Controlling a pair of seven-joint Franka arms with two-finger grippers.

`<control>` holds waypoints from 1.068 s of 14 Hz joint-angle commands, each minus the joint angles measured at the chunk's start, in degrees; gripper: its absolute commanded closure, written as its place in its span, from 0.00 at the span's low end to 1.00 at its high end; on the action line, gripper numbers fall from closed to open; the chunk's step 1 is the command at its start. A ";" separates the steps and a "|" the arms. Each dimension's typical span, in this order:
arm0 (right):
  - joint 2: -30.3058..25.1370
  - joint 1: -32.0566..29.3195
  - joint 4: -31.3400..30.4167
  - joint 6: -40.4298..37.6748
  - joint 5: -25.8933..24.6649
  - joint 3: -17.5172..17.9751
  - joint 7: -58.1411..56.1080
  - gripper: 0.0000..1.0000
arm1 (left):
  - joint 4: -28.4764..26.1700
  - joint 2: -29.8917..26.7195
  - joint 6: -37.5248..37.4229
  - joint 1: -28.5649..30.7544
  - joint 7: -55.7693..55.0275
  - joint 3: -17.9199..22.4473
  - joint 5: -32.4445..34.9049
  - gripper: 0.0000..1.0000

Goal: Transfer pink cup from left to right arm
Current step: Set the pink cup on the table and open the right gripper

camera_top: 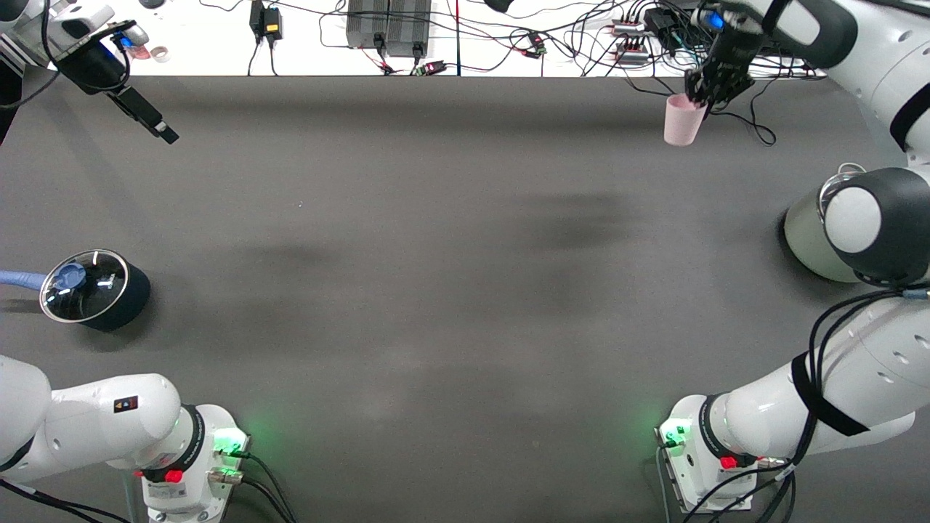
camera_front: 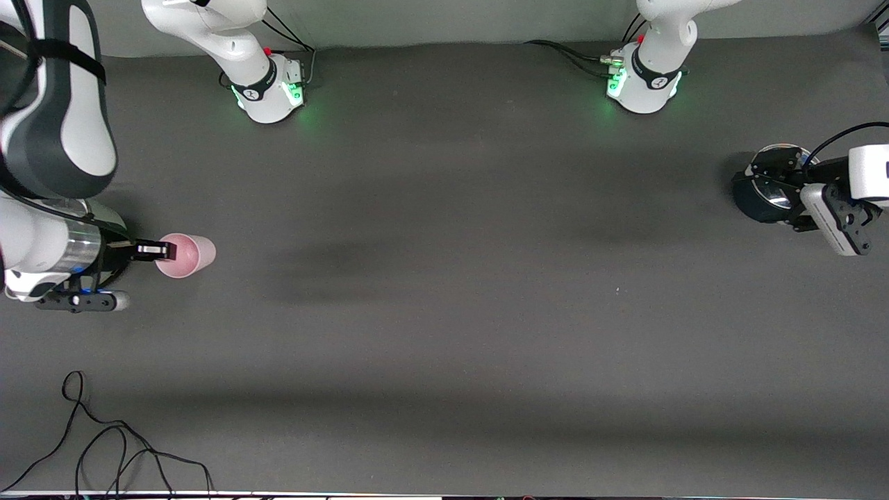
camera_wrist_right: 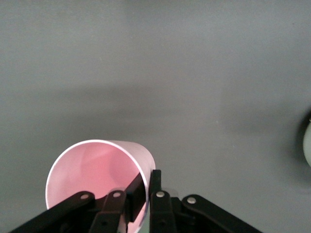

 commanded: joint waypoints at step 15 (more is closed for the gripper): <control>-2.27 1.62 -35.53 43.06 -0.61 -0.32 -1.16 1.00 | 9.40 -3.70 0.59 -4.92 -46.06 -5.36 17.95 0.00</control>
